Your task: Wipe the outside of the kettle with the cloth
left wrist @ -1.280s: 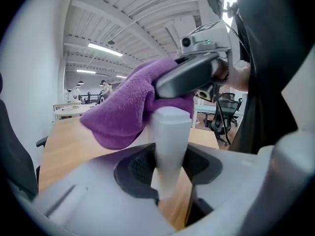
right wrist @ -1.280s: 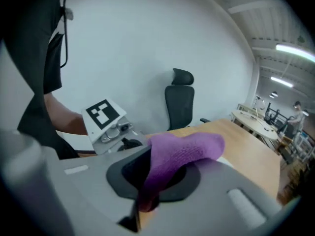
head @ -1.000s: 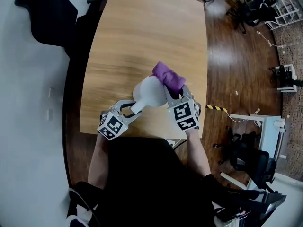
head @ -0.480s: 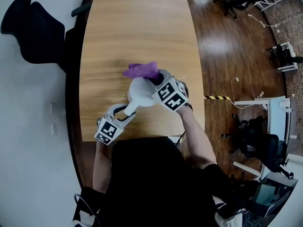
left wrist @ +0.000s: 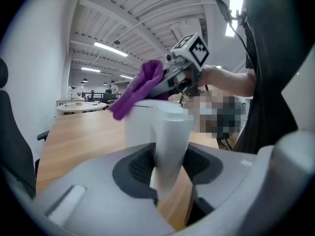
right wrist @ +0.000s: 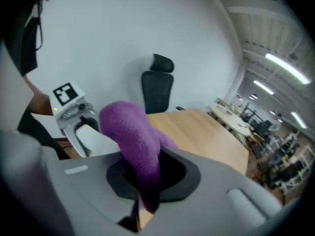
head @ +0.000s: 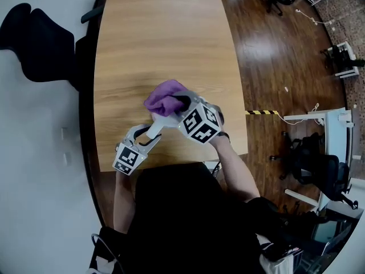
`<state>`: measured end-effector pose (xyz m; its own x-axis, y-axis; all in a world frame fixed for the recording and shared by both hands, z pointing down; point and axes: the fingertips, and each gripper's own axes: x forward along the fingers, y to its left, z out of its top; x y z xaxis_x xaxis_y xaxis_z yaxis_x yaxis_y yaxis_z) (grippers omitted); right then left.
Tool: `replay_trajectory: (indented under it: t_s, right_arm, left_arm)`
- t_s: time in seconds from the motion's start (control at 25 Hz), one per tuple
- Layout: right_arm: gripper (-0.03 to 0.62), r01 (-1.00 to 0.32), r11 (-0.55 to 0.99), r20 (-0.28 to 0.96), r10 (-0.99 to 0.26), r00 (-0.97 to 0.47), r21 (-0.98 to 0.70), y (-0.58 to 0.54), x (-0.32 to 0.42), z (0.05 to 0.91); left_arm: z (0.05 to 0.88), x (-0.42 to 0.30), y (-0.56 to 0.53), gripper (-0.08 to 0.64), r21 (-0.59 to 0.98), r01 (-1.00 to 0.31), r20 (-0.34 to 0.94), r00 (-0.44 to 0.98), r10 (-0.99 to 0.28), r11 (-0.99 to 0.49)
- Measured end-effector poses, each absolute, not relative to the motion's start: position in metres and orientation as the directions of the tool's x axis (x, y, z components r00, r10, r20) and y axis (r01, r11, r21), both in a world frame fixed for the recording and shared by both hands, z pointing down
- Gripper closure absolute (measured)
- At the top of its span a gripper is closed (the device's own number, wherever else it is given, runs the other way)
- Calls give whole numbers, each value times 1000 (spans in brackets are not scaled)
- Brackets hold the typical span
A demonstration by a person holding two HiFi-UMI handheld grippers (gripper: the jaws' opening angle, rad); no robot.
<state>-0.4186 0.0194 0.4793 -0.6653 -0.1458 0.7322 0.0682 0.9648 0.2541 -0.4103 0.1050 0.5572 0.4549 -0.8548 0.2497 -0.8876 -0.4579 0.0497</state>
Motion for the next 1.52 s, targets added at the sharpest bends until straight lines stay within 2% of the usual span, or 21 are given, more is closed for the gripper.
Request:
replay_trajectory:
  t_s: [0.08, 0.12, 0.2, 0.36, 0.52, 0.6, 0.76, 1.0, 1.08, 1.16, 1.28, 1.36, 1.44, 1.52]
  right_arm:
    - [569, -93, 956, 737, -274, -618, 278, -27, -391, 481]
    - [568, -138, 953, 731, -295, -615, 269, -35, -381, 478]
    - [568, -147, 967, 688, -250, -681, 206, -17, -378, 460]
    - [568, 53, 979, 594, -75, -801, 195, 82, -401, 436]
    - [568, 233, 938, 627, 21, -779, 258, 146, -425, 467]
    - [568, 255, 932, 625, 40, -779, 258, 157, -428, 488]
    - [568, 127, 971, 608, -25, -793, 205, 106, -406, 494]
    - [569, -268, 962, 566, -247, -786, 47, -6, -326, 498]
    - [569, -288, 957, 542, -255, -801, 25, -9, -325, 480]
    - [569, -209, 977, 498, -200, -844, 38, 10, -342, 455]
    - [568, -69, 994, 522, -106, -846, 89, 27, -360, 471]
    - [568, -133, 991, 511, -122, -851, 15, 0, -343, 499]
    - [569, -299, 952, 508, -230, -830, -58, -41, -309, 515]
    - [568, -403, 909, 510, -298, -807, -106, -65, -278, 528]
  left_arm:
    - [558, -411, 105, 279, 66, -888, 238, 457, -857, -455]
    - [559, -411, 105, 278, 76, -889, 231, 457, -859, -452]
    - [559, -412, 105, 276, 93, -890, 219, 456, -863, -446]
    - [558, -412, 104, 273, 104, -890, 215, 457, -863, -445]
    - [558, -408, 96, 273, 106, -891, 215, 454, -865, -442]
    - [572, -404, 99, 275, 111, -894, 214, 449, -868, -435]
    - [580, -405, 96, 273, 112, -893, 207, 450, -868, -436]
    - [582, -389, 103, 270, 136, -890, 192, 455, -870, -435]
    - [583, -387, 104, 270, 133, -888, 195, 458, -867, -440]
    - [582, -386, 102, 270, 132, -888, 198, 459, -866, -441]
    - [588, -384, 95, 268, 136, -896, 193, 441, -876, -422]
    - [599, -379, 92, 265, 152, -907, 195, 416, -888, -392]
    - [607, -375, 91, 264, 170, -917, 199, 392, -898, -362]
    - [612, -372, 90, 262, 180, -920, 196, 381, -904, -348]
